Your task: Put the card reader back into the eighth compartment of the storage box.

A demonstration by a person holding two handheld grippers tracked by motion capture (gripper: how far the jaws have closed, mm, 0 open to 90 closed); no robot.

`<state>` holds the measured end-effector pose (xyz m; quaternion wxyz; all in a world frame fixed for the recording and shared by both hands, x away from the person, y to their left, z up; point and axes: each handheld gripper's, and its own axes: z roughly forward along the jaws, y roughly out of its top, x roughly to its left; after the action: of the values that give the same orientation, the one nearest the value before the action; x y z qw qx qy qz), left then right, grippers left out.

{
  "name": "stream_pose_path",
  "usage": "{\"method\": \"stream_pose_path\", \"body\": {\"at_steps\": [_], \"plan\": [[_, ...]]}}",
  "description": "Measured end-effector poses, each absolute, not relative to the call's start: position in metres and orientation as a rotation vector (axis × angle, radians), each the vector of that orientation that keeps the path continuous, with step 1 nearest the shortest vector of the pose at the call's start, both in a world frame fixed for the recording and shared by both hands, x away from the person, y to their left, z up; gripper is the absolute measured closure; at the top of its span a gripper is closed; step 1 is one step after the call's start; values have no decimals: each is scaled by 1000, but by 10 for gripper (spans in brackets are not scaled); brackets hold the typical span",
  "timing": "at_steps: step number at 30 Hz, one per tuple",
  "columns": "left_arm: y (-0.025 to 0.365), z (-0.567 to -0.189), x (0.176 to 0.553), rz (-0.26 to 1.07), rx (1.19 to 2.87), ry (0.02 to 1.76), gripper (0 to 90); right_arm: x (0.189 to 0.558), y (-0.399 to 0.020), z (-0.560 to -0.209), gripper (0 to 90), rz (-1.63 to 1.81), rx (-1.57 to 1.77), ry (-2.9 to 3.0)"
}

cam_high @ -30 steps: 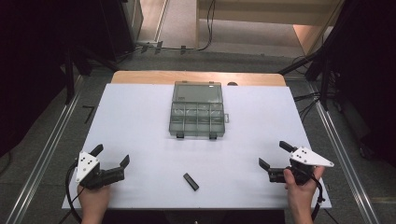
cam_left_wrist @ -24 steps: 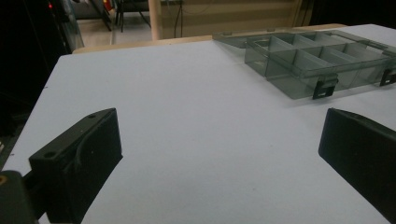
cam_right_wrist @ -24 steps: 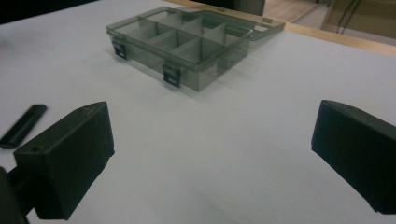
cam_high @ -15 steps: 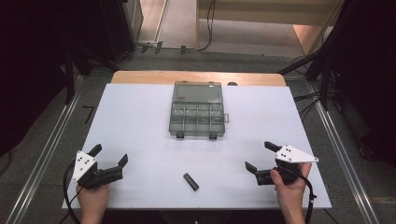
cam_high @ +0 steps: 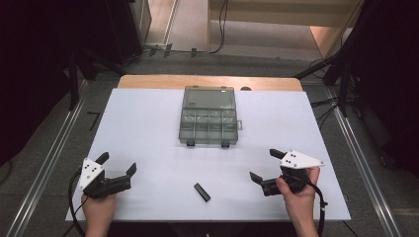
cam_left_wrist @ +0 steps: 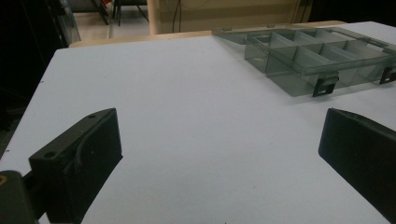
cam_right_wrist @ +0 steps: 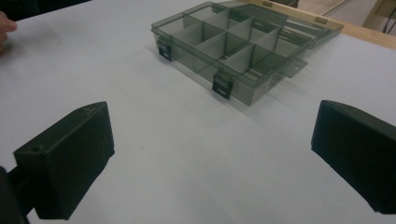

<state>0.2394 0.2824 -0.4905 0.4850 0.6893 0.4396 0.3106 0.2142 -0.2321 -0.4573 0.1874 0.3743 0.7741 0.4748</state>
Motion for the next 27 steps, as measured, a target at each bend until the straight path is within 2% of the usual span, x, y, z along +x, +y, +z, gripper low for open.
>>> {"method": "stream_pose_path", "body": {"at_steps": [3, 5, 27], "plan": [[283, -490, 239, 752, 1674, 1071, 0, 216, -225, -456, 0, 1316, 1059, 2190], [283, -490, 240, 751, 1675, 1077, 0, 217, -217, -457, 44, 1299, 1048, 2205], [278, -491, 240, 765, 1710, 1064, 0, 218, -170, -452, 45, 1304, 968, 2365]]}}
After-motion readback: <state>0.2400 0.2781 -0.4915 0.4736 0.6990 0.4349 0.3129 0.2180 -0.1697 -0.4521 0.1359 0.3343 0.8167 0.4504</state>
